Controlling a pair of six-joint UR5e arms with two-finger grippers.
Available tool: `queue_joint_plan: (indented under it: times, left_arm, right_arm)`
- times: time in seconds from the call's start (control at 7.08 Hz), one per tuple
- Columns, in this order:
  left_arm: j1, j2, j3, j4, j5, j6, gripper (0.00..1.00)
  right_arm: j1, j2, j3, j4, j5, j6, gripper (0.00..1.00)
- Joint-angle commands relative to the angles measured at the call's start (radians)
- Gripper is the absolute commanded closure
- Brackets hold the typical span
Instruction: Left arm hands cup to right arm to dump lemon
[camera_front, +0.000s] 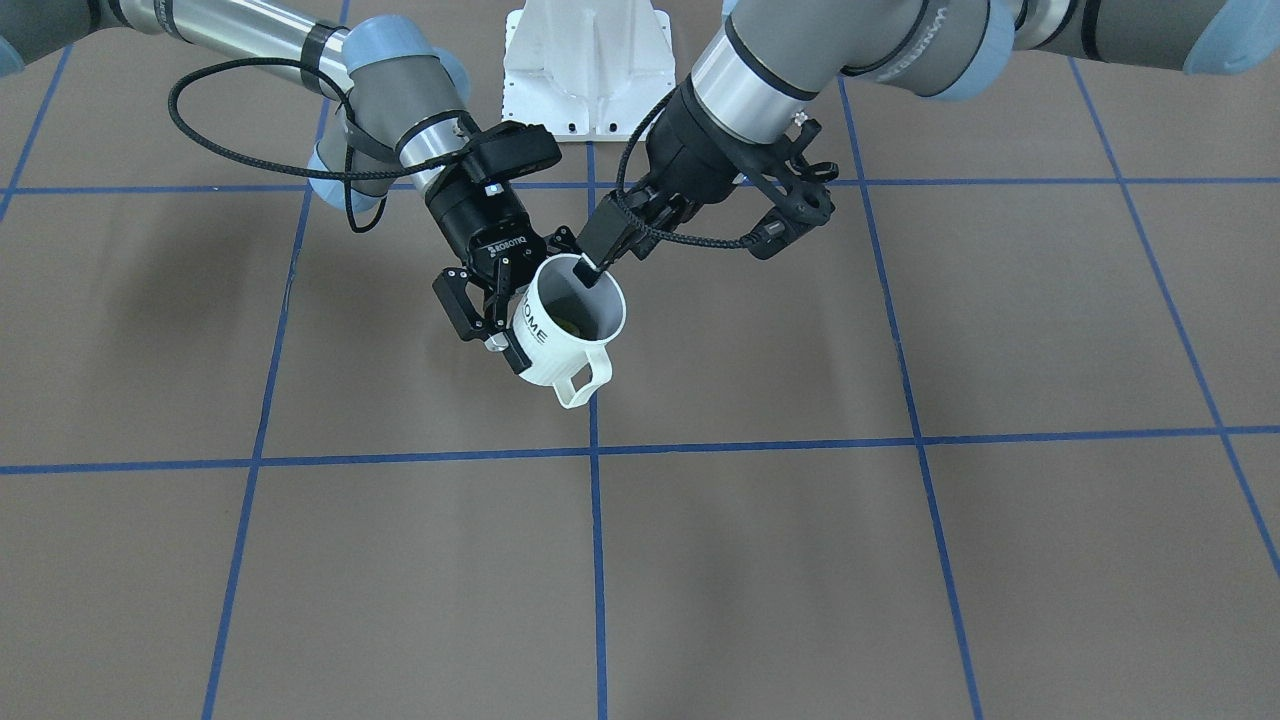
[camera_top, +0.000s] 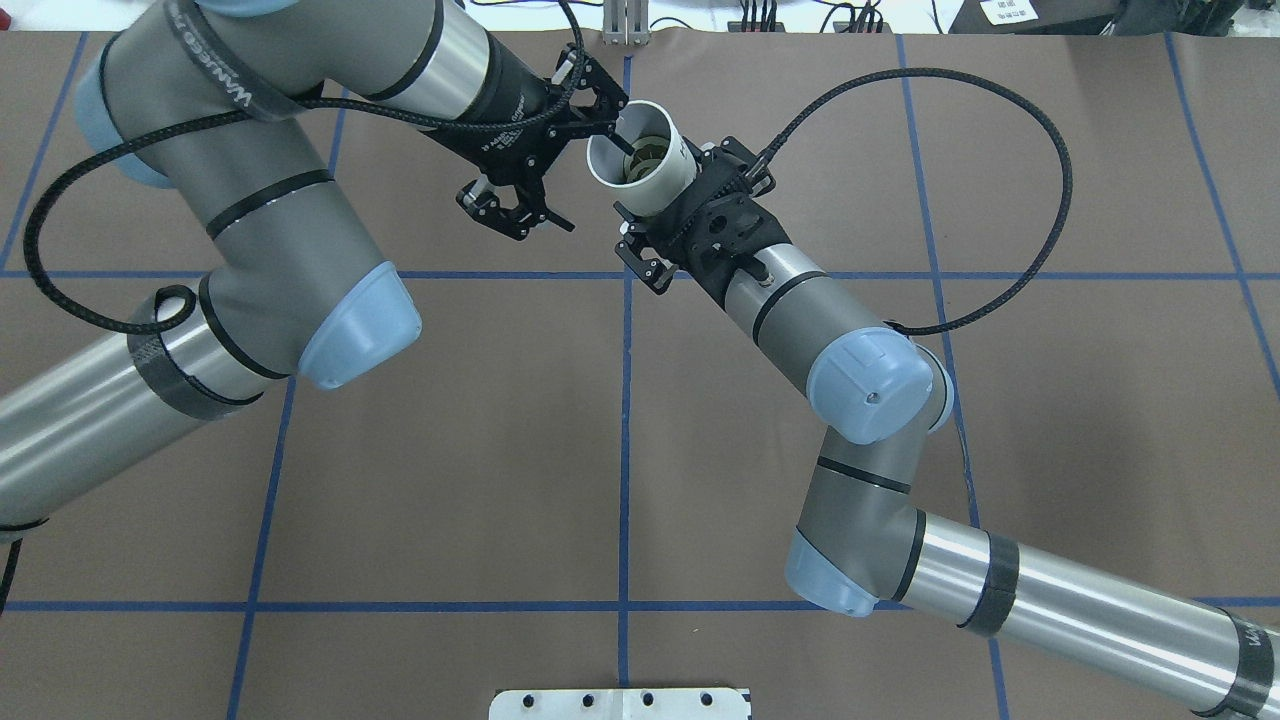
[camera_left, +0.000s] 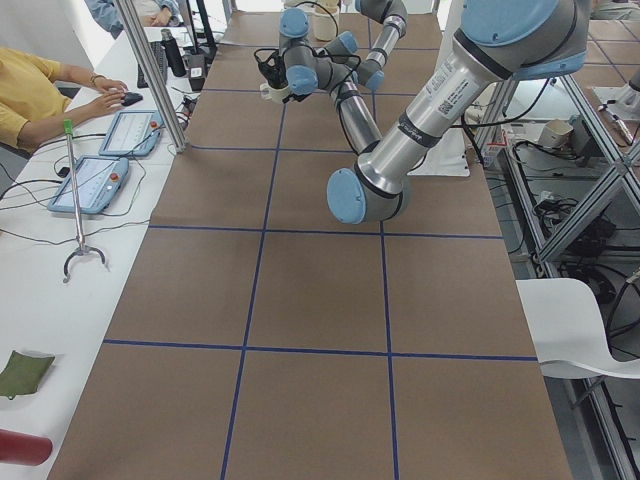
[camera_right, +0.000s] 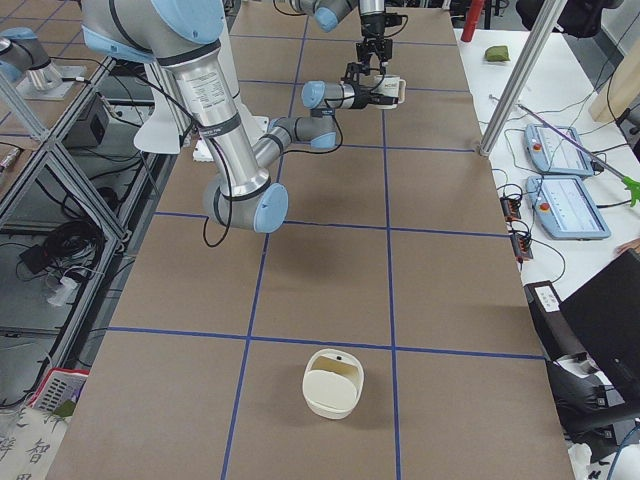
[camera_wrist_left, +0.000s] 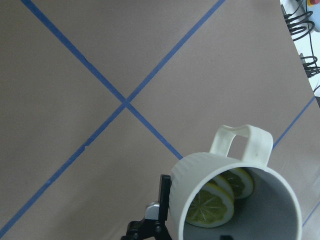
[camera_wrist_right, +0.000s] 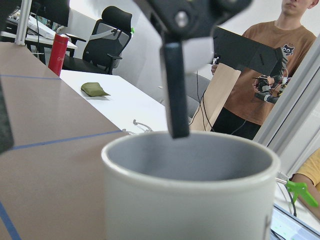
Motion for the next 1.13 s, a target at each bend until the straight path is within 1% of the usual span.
queue_joint_plan:
  times: [0.0,0.14,0.28,0.42,0.57,0.71,0.85,0.99]
  left_arm:
    - [-0.107,0.051,-0.003,0.003,-0.110,0.140,0.00]
    - [-0.161,0.090,-0.017,0.003,-0.157,0.253,0.00]
    - [-0.191,0.163,-0.055,0.005,-0.159,0.403,0.00]
    - [-0.214,0.241,-0.081,0.008,-0.159,0.569,0.00]
    - [-0.241,0.284,-0.084,0.049,-0.156,0.735,0.00]
    - [-0.270,0.315,-0.084,0.125,-0.147,0.928,0.00]
    - [-0.310,0.343,-0.084,0.200,-0.140,1.135,0.00]
    - [-0.344,0.375,-0.083,0.262,-0.109,1.334,0.00]
  right_arm:
    - [0.016,-0.018,0.002,-0.022,0.000,0.087,0.93]
    - [0.054,-0.018,0.002,-0.072,0.005,0.166,0.95]
    - [0.098,-0.017,0.021,-0.167,0.024,0.269,1.00]
    - [0.147,-0.018,0.025,-0.198,0.107,0.350,1.00]
    - [0.190,-0.038,0.040,-0.229,0.157,0.377,1.00]
    - [0.233,-0.066,0.092,-0.316,0.223,0.389,1.00]
    - [0.290,-0.092,0.154,-0.385,0.329,0.429,1.00]
    - [0.327,-0.159,0.223,-0.390,0.395,0.451,1.00]
